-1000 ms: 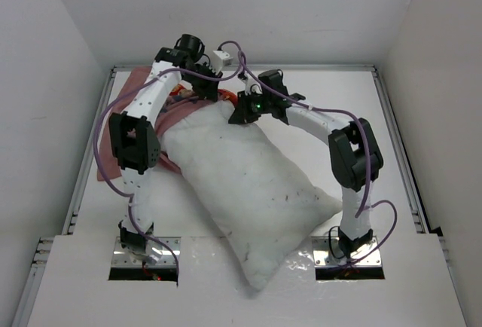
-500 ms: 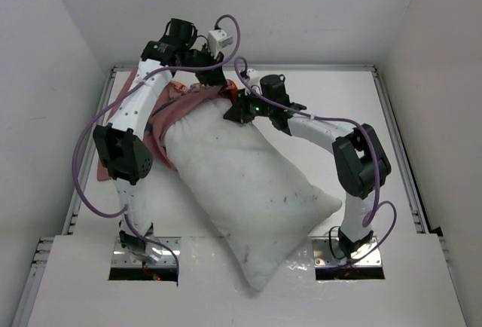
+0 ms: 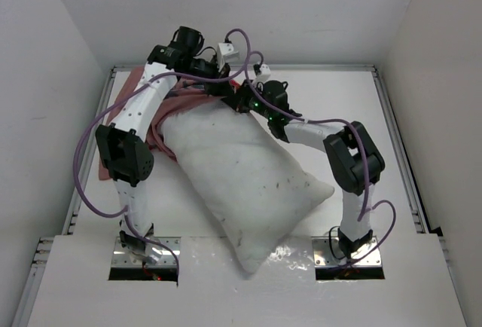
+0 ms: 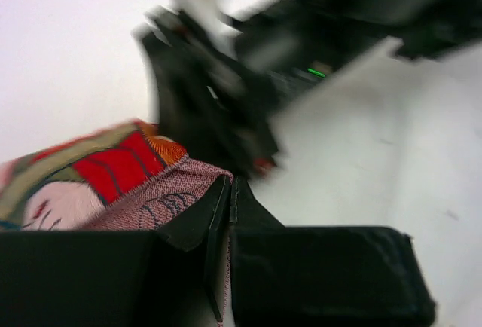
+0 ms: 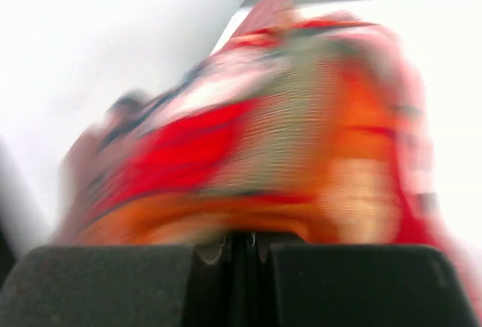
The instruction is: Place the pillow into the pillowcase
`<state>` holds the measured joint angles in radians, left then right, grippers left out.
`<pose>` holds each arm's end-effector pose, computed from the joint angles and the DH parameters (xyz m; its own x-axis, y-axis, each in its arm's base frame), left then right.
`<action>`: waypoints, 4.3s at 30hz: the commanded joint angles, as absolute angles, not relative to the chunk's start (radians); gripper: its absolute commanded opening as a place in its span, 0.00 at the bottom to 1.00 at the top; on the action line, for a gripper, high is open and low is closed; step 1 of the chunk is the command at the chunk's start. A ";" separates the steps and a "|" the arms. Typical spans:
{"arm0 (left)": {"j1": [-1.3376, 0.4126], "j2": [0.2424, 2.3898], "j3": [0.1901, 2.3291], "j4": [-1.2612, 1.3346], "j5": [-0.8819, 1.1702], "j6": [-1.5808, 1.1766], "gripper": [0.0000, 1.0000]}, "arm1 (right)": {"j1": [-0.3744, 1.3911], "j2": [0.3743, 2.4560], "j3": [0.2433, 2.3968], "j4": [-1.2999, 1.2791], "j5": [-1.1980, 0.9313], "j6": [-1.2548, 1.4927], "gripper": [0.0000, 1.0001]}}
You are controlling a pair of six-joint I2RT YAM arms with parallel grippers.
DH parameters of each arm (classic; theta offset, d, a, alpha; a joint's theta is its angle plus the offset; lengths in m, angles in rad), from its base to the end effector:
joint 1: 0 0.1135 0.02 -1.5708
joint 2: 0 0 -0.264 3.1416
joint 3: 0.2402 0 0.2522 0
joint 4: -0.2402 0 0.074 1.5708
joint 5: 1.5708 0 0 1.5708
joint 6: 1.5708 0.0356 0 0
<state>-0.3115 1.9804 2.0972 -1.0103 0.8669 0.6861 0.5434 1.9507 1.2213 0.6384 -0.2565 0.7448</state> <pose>0.3936 -0.1552 0.3682 -0.1602 0.4823 -0.8612 0.9753 0.2120 -0.0626 0.3792 0.2396 0.2303 -0.5428 0.4381 -0.7166 -0.4740 0.5445 0.6920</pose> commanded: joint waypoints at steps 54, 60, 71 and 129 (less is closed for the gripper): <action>0.031 1.664 1.569 -0.659 0.702 0.515 0.00 | 0.858 2.100 1.667 -0.177 0.080 -0.008 0.00; -0.115 1.698 1.813 -1.145 0.727 0.820 0.00 | 0.738 2.155 1.919 0.003 0.148 0.335 0.00; -0.216 1.759 1.960 -1.318 1.121 0.927 0.00 | 0.698 2.132 1.823 0.204 0.495 0.578 0.00; -0.334 2.150 2.281 -0.710 0.490 0.405 0.00 | 0.458 1.984 1.511 0.012 -0.497 0.370 0.00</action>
